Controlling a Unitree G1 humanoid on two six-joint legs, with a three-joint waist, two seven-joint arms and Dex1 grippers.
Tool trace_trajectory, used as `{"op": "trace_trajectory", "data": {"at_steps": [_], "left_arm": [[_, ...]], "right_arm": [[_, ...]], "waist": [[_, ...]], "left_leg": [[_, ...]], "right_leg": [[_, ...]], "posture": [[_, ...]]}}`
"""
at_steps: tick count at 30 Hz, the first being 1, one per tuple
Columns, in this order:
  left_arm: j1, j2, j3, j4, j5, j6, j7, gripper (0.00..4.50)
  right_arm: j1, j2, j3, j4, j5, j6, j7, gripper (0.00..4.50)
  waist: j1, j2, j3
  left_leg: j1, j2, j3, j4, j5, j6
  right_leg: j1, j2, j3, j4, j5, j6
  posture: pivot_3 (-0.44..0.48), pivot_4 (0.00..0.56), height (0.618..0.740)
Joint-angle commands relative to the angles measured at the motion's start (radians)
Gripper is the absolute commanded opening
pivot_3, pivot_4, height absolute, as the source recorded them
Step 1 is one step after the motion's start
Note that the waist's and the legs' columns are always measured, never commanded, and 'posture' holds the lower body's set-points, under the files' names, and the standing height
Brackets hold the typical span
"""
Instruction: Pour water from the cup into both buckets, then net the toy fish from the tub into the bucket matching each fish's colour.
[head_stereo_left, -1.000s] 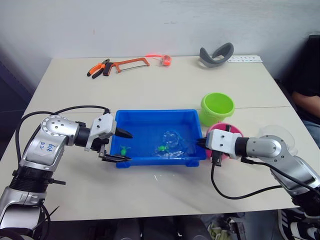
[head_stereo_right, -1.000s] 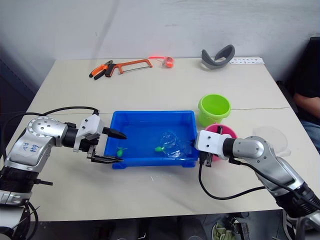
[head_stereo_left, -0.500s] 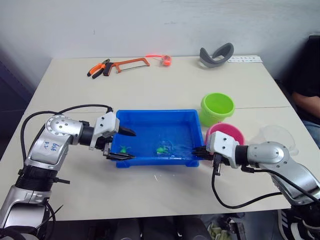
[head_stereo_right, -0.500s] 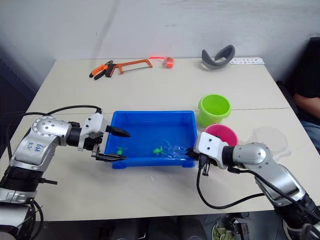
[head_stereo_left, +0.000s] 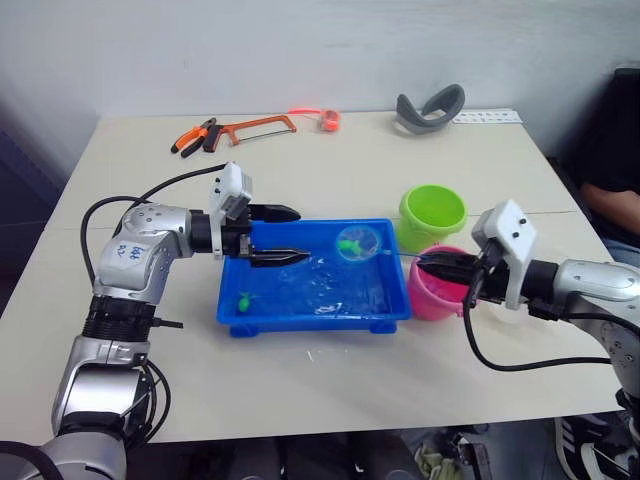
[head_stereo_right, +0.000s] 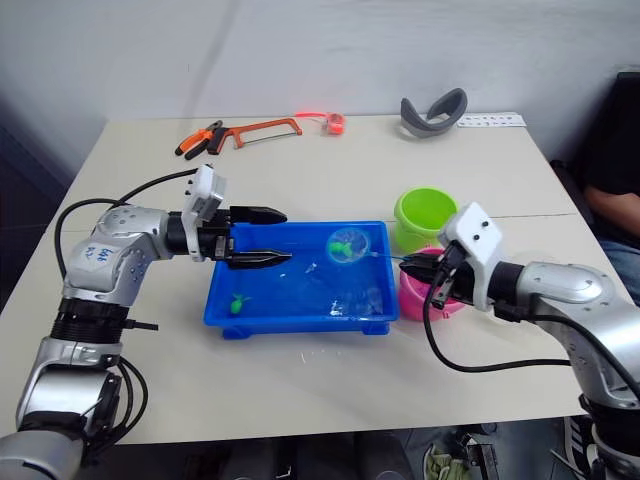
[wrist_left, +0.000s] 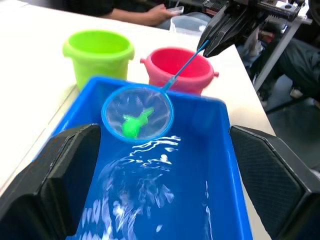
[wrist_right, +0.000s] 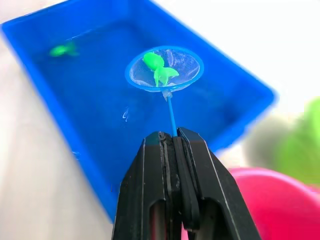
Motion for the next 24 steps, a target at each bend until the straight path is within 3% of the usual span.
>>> {"op": "trace_trajectory", "data": {"at_steps": [1, 6, 12, 20, 24], "left_arm": [[-0.094, -0.104, -0.009, 0.082, 0.0, -0.041, 0.045, 4.45], [-0.125, -0.148, -0.036, 0.111, 0.015, -0.073, 0.027, 4.45], [-0.13, -0.16, -0.041, 0.124, 0.024, -0.092, 0.022, 4.45], [-0.122, -0.154, -0.035, 0.107, 0.021, -0.093, 0.029, 4.45], [-0.115, -0.148, -0.029, 0.095, 0.019, -0.089, 0.036, 4.45]], "right_arm": [[-0.036, -0.158, -0.216, 0.0, -0.034, 0.024, -0.016, 0.0], [-0.03, -0.246, -0.247, 0.094, -0.13, -0.048, -0.026, 0.0], [-0.005, -0.302, -0.156, 0.191, -0.312, -0.28, -0.024, 0.0], [-0.032, -0.373, 0.076, 0.392, -0.706, -0.861, -0.052, 0.0], [-0.085, -0.431, 0.178, 0.502, -0.955, -1.174, -0.144, 0.0]], "waist": [[0.001, 0.001, 0.0], [0.002, 0.0, 0.0], [-0.003, 0.0, 0.0], [-0.002, 0.0, 0.0], [-0.003, 0.001, 0.0]], "left_leg": [[0.0, 0.001, 0.0, 0.0, 0.0, 0.0], [0.0, 0.0, 0.0, 0.0, 0.0, 0.0], [0.0, 0.0, 0.002, -0.001, 0.0, 0.0], [0.0, 0.0, 0.003, -0.001, 0.0, 0.0], [0.0, 0.0, 0.003, -0.001, 0.0, 0.0]], "right_leg": [[0.0, 0.0, 0.0, 0.0, 0.0, 0.0], [0.0, 0.0, 0.0, -0.001, 0.0, 0.0], [-0.001, 0.001, 0.002, -0.001, 0.0, 0.0], [-0.001, 0.001, 0.002, -0.001, 0.0, 0.0], [-0.002, 0.001, 0.002, -0.001, 0.0, 0.0]], "posture": [[0.0, 0.15, 0.74], [0.0, 0.15, 0.74], [0.0, 0.15, 0.74], [0.0, 0.15, 0.74], [0.0, 0.15, 0.74]]}}
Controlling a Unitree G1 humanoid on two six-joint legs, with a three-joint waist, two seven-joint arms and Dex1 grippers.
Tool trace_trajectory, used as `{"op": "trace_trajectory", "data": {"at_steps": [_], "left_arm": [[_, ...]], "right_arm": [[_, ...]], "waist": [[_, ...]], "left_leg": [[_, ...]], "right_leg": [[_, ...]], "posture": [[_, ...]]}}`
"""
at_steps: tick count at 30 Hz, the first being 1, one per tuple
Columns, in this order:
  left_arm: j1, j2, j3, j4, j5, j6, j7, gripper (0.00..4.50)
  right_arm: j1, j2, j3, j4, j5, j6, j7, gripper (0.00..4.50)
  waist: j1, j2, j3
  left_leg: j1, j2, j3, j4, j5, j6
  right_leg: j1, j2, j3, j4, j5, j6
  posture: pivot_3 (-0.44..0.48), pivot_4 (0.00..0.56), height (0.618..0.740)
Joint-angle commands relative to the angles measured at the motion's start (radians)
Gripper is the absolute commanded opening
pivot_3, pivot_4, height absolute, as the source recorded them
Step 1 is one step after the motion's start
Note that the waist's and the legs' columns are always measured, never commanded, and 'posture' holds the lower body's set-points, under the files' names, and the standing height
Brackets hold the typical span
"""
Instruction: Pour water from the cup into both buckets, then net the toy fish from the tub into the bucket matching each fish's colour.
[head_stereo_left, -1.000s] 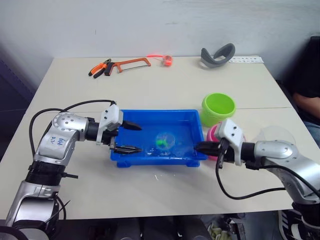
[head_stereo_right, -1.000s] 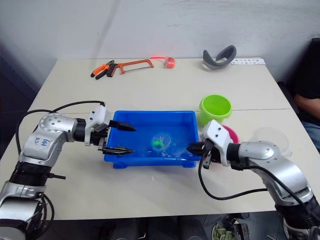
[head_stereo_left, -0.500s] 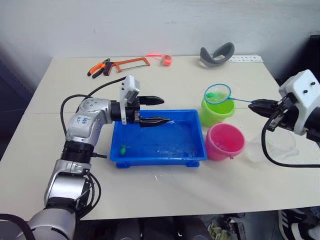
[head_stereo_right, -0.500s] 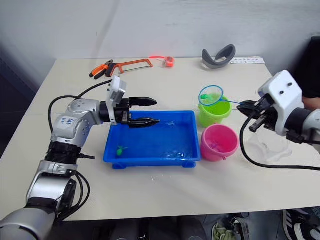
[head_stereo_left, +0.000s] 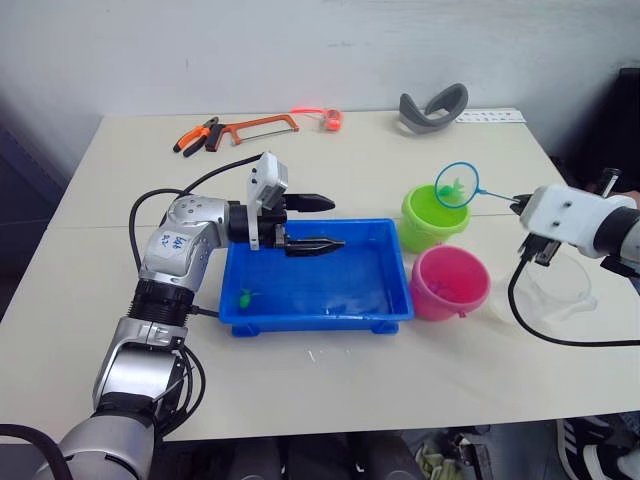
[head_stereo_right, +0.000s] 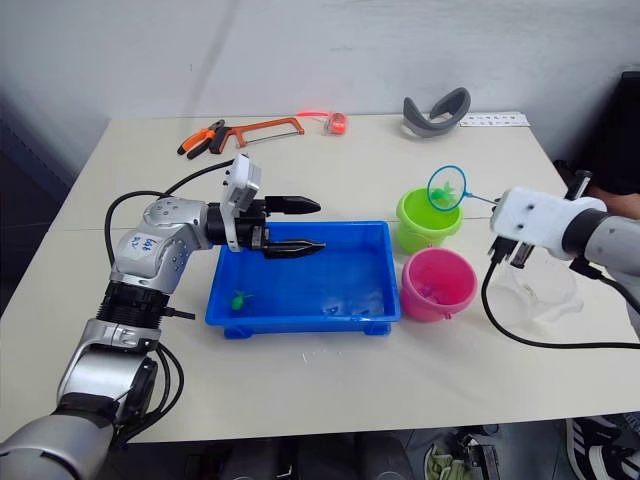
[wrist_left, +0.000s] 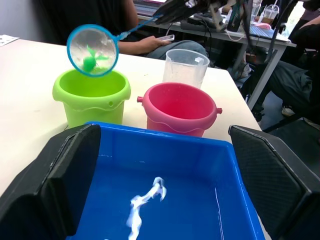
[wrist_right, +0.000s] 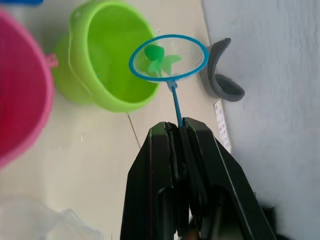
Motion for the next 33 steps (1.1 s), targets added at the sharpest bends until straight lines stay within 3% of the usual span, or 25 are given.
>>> {"op": "trace_trajectory", "data": {"at_steps": [1, 5, 10, 16, 19, 21, 26, 30, 33], "left_arm": [[-0.004, 0.009, 0.018, -0.036, -0.005, -0.007, 0.004, 4.45], [0.006, 0.014, 0.021, -0.048, -0.007, -0.005, 0.008, 4.45], [0.007, 0.018, 0.02, -0.048, -0.004, -0.011, 0.009, 4.45], [0.004, 0.025, 0.02, -0.039, -0.001, -0.018, 0.004, 4.45], [0.022, 0.064, 0.011, -0.037, 0.021, -0.034, -0.021, 4.45], [0.046, 0.111, 0.013, -0.047, 0.026, -0.033, -0.049, 4.45], [0.138, 0.268, 0.025, -0.101, 0.025, -0.021, -0.146, 4.45], [0.217, 0.394, 0.048, -0.132, 0.038, -0.027, -0.182, 4.45], [0.268, 0.465, 0.063, -0.131, 0.059, -0.059, -0.184, 4.45]], "right_arm": [[-0.065, -0.086, 0.071, 0.073, -0.266, -0.313, -0.114, 0.0], [-0.119, -0.112, 0.108, 0.125, -0.429, -0.505, -0.228, 0.0], [-0.152, -0.111, 0.11, 0.189, -0.514, -0.593, -0.292, 0.0], [-0.176, -0.085, 0.079, 0.266, -0.422, -0.591, -0.258, 0.0], [-0.146, 0.002, 0.021, 0.234, -0.102, -0.398, -0.088, 0.0], [-0.124, 0.079, -0.025, 0.128, 0.145, -0.149, 0.038, 0.0], [-0.137, 0.192, -0.048, -0.161, 0.53, 0.362, 0.157, 0.0], [-0.168, 0.272, 0.017, -0.324, 0.671, 0.586, 0.165, 0.0], [-0.191, 0.335, 0.102, -0.355, 0.628, 0.622, 0.151, 0.0]], "waist": [[-0.001, 0.0, 0.0], [-0.004, 0.0, 0.0], [-0.007, 0.0, 0.0], [-0.009, 0.0, 0.0], [-0.012, 0.0, 0.0], [-0.021, 0.0, 0.0], [-0.03, 0.001, 0.0], [-0.026, 0.001, 0.0], [-0.02, 0.001, 0.0]], "left_leg": [[0.0, 0.0, 0.001, 0.0, 0.0, 0.0], [0.0, 0.0, 0.001, 0.0, 0.0, 0.0], [0.001, 0.0, 0.002, 0.0, 0.0, -0.001], [0.001, 0.001, 0.002, 0.001, 0.0, -0.001], [0.001, 0.001, 0.002, 0.001, 0.0, -0.001], [0.002, 0.001, 0.001, 0.001, 0.0, 0.0], [0.003, 0.004, 0.0, 0.0, 0.001, -0.001], [0.003, 0.005, -0.004, 0.0, 0.001, -0.002], [0.002, 0.003, -0.004, 0.0, 0.001, -0.001]], "right_leg": [[-0.001, -0.001, 0.0, 0.0, 0.0, 0.0], [-0.001, 0.0, 0.001, 0.001, 0.0, 0.0], [-0.001, 0.0, 0.001, 0.001, 0.0, 0.0], [-0.001, -0.001, 0.001, 0.002, 0.0, 0.0], [0.0, 0.0, 0.001, 0.002, 0.0, 0.0], [0.001, 0.0, 0.0, 0.002, 0.0, 0.0], [0.001, -0.002, 0.001, 0.004, 0.0, -0.001], [0.001, -0.003, -0.001, 0.004, -0.001, -0.003], [0.002, -0.004, -0.001, 0.003, -0.001, -0.003]], "posture": [[0.0, 0.15, 0.74], [0.0, 0.15, 0.74], [0.0, 0.15, 0.74], [0.0, 0.15, 0.74], [0.0, 0.15, 0.74], [0.0, 0.15, 0.74], [0.0, 0.15, 0.74], [0.0, 0.15, 0.74], [0.0, 0.15, 0.74]]}}
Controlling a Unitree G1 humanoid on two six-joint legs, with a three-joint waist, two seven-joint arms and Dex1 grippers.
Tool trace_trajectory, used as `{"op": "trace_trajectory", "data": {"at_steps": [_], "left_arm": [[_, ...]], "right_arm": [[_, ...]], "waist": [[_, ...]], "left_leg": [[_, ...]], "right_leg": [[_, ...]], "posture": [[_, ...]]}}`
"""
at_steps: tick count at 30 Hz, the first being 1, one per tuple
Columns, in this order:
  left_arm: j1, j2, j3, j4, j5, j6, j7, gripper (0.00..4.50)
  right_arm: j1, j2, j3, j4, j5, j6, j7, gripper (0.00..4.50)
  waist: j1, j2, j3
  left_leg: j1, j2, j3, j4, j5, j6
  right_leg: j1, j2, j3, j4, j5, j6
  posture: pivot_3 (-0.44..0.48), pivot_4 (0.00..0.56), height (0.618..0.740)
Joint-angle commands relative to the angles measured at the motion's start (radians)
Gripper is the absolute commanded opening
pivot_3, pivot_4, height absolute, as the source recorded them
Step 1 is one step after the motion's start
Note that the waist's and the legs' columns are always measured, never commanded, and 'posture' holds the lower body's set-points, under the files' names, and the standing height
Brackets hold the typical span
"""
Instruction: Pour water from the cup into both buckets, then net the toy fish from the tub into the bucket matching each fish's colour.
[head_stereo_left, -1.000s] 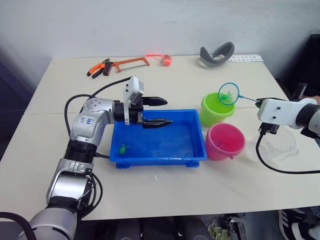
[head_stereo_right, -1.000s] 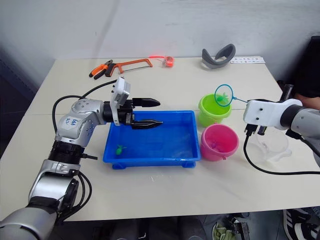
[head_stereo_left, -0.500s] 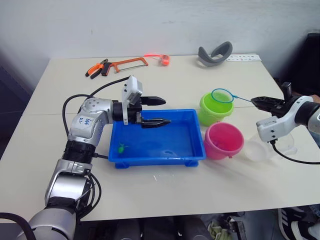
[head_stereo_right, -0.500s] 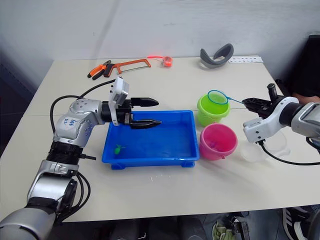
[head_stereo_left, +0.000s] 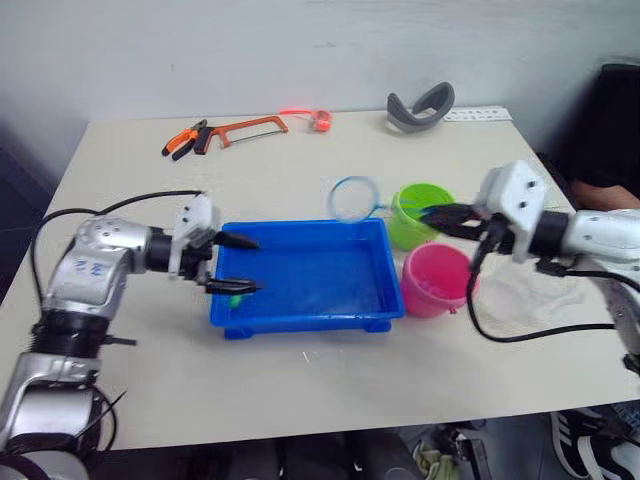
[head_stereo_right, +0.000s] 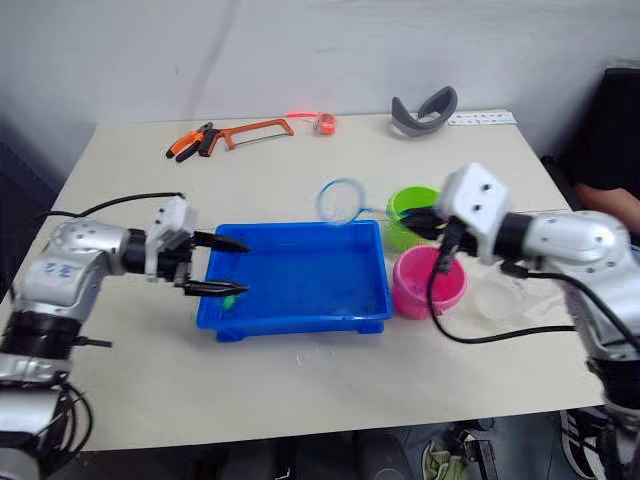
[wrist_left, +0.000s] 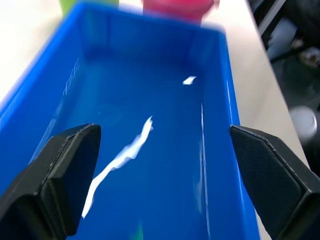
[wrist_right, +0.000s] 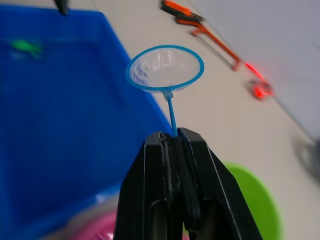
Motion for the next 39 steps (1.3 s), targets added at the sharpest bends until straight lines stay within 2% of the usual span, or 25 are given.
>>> {"op": "trace_trajectory", "data": {"at_steps": [1, 3, 9, 19, 25, 30, 34, 39], "left_arm": [[0.042, 0.074, 0.056, -0.041, 0.008, -0.02, -0.015, 4.45], [0.087, 0.13, 0.085, -0.069, -0.005, -0.001, -0.031, 4.45], [0.169, 0.209, 0.138, -0.111, -0.01, 0.005, -0.035, 4.45], [0.214, 0.23, 0.167, -0.145, -0.019, 0.024, -0.025, 4.45], [0.22, 0.232, 0.174, -0.155, -0.02, 0.029, -0.02, 4.45], [0.2, 0.233, 0.166, -0.139, -0.012, 0.017, -0.024, 4.45], [0.169, 0.226, 0.15, -0.11, 0.0, -0.003, -0.03, 4.45], [0.078, 0.213, 0.121, 0.012, 0.048, -0.083, -0.033, 4.45]], "right_arm": [[-0.03, 0.055, 0.093, -0.038, -0.05, 0.027, -0.011, 0.0], [-0.053, 0.114, 0.196, 0.0, -0.13, -0.002, -0.009, 0.0], [-0.121, 0.274, 0.36, 0.146, -0.28, -0.065, -0.022, 0.0], [-0.207, 0.429, 0.481, 0.41, -0.499, -0.293, -0.008, 0.0], [-0.203, 0.494, 0.49, 0.449, -0.514, -0.343, 0.063, 0.0], [-0.177, 0.524, 0.466, 0.412, -0.47, -0.297, 0.124, 0.0], [-0.157, 0.544, 0.398, 0.349, -0.381, -0.157, 0.137, 0.0], [-0.118, 0.53, 0.261, 0.237, -0.215, 0.114, 0.133, 0.0]], "waist": [[0.005, 0.0, 0.0], [0.005, -0.001, 0.0], [0.002, -0.001, 0.0], [-0.007, -0.001, 0.0], [-0.009, -0.001, 0.0], [-0.009, -0.001, 0.0], [-0.008, -0.001, 0.0], [-0.005, -0.001, -0.001]], "left_leg": [[-0.001, -0.001, 0.0, 0.0, 0.0, 0.0], [-0.001, -0.003, 0.0, 0.0, 0.0, 0.001], [-0.003, -0.003, 0.001, -0.002, -0.001, 0.001], [-0.002, -0.003, 0.002, -0.004, 0.0, 0.001], [-0.002, -0.002, 0.003, -0.005, 0.0, 0.0], [-0.002, -0.002, 0.002, -0.005, 0.0, 0.0], [-0.003, -0.002, 0.002, -0.005, 0.0, 0.0], [-0.002, -0.002, 0.002, -0.005, 0.0, -0.001]], "right_leg": [[0.0, 0.0, -0.001, 0.0, 0.0, 0.0], [-0.001, 0.0, -0.001, -0.001, 0.0, 0.0], [-0.002, 0.001, -0.002, -0.002, 0.0, 0.0], [-0.004, 0.002, -0.001, -0.001, 0.0, 0.0], [-0.005, 0.001, -0.001, -0.001, 0.0, 0.0], [-0.005, 0.001, -0.001, -0.001, 0.0, 0.0], [-0.005, 0.001, -0.002, -0.001, 0.0, 0.0], [-0.005, 0.001, -0.002, 0.0, 0.0, 0.0]], "posture": [[0.0, 0.15, 0.74], [0.0, 0.15, 0.74], [0.0, 0.15, 0.74], [0.0, 0.15, 0.74], [0.0, 0.15, 0.74], [0.0, 0.15, 0.74], [0.0, 0.15, 0.74], [0.0, 0.15, 0.74]]}}
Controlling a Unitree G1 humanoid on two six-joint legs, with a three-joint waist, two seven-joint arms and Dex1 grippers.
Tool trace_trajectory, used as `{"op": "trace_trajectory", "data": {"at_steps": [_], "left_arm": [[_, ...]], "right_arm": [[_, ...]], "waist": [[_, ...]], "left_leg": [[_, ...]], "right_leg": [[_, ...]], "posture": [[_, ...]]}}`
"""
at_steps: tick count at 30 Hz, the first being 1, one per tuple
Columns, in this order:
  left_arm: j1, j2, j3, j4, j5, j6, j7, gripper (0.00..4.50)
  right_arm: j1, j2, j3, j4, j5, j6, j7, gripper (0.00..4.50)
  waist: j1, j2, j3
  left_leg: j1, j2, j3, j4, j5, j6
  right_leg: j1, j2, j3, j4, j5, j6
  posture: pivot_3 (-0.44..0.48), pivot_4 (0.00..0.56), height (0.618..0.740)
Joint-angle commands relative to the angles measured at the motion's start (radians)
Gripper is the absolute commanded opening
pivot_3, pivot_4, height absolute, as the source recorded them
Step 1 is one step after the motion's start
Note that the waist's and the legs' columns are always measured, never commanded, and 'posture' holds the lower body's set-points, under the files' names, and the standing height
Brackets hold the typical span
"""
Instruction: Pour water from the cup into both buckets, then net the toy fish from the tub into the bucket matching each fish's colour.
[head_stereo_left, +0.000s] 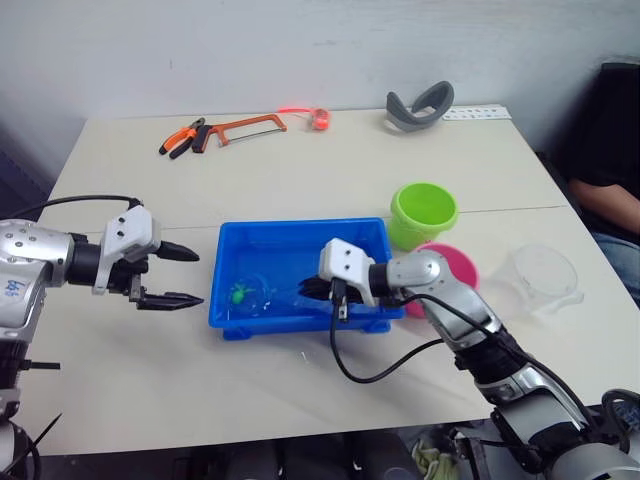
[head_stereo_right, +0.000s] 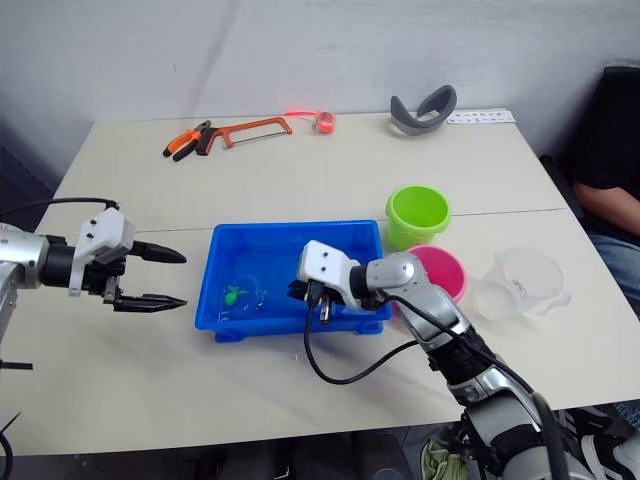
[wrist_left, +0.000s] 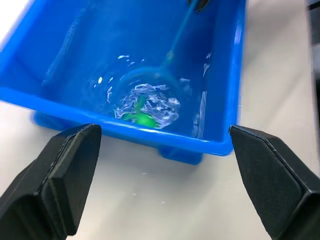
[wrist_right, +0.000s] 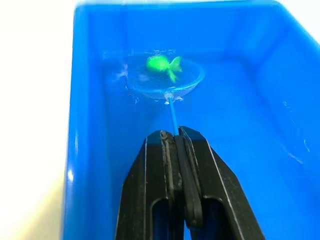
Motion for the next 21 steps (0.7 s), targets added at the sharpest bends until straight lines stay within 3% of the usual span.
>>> {"op": "trace_trajectory", "data": {"at_steps": [1, 13, 21], "left_arm": [[-0.037, -0.002, 0.0, 0.035, 0.012, -0.038, -0.014, 4.45], [-0.173, -0.21, -0.004, -0.009, -0.142, 0.152, 0.017, 4.45], [-0.321, -0.405, -0.069, 0.093, -0.131, 0.126, 0.029, 4.45]], "right_arm": [[0.013, -0.019, -0.089, -0.098, 0.106, 0.138, 0.0, 0.0], [0.144, -0.274, -0.353, -0.379, 0.266, 0.359, -0.04, 0.0], [0.157, -0.418, -0.54, -0.456, 0.323, 0.414, -0.095, 0.0]], "waist": [[0.0, 0.0, 0.0], [0.009, -0.001, 0.0], [0.009, -0.001, 0.0]], "left_leg": [[0.0, 0.0, 0.0, 0.0, 0.0, 0.0], [-0.001, -0.001, -0.001, -0.001, 0.0, 0.0], [-0.001, -0.001, -0.001, 0.0, 0.0, 0.0]], "right_leg": [[0.0, 0.0, 0.0, -0.001, 0.0, 0.0], [0.001, 0.0, 0.0, -0.001, 0.0, 0.0], [0.001, 0.001, 0.001, -0.001, 0.0, 0.0]], "posture": [[0.0, 0.15, 0.74], [0.0, 0.15, 0.74], [0.0, 0.15, 0.74]]}}
